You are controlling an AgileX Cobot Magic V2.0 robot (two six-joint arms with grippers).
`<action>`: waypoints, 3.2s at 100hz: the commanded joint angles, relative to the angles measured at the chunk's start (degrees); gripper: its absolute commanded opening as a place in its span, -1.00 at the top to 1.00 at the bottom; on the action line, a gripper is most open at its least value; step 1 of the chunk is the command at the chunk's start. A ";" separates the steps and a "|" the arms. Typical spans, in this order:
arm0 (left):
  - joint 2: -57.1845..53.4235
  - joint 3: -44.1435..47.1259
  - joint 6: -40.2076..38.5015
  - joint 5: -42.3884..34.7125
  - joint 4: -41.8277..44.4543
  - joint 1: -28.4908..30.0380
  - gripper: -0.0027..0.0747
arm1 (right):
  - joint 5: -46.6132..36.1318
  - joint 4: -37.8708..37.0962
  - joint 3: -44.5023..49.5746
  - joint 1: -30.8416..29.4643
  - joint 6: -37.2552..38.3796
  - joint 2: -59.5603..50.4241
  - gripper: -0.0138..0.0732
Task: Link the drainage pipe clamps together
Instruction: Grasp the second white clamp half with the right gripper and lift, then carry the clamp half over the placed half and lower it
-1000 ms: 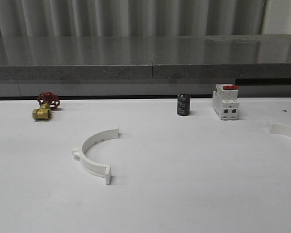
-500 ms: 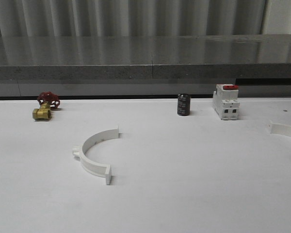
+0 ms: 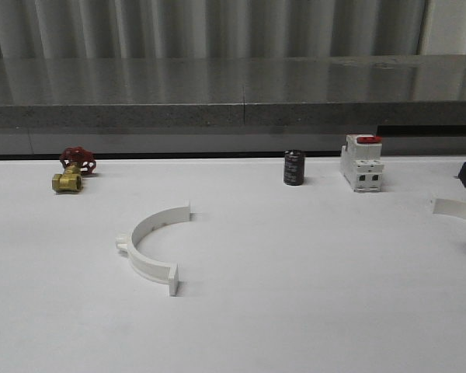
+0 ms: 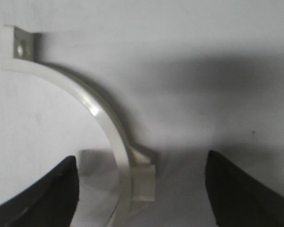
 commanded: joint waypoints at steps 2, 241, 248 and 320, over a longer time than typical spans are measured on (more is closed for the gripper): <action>0.16 -1.66 0.04 -4.31 0.58 0.20 0.98 | -1.53 -0.37 -1.69 -0.45 -0.56 -1.79 -0.47; 0.16 -1.66 0.04 -4.31 0.58 0.20 0.98 | 18.12 -17.36 -31.11 44.40 51.41 13.04 0.43; 0.16 -1.66 0.04 -4.31 0.58 0.20 0.98 | 18.24 -17.36 -31.17 44.40 51.73 13.35 0.43; 0.16 -1.66 0.04 -4.31 0.58 0.20 0.98 | 16.03 -17.26 -31.17 45.32 53.16 13.48 0.43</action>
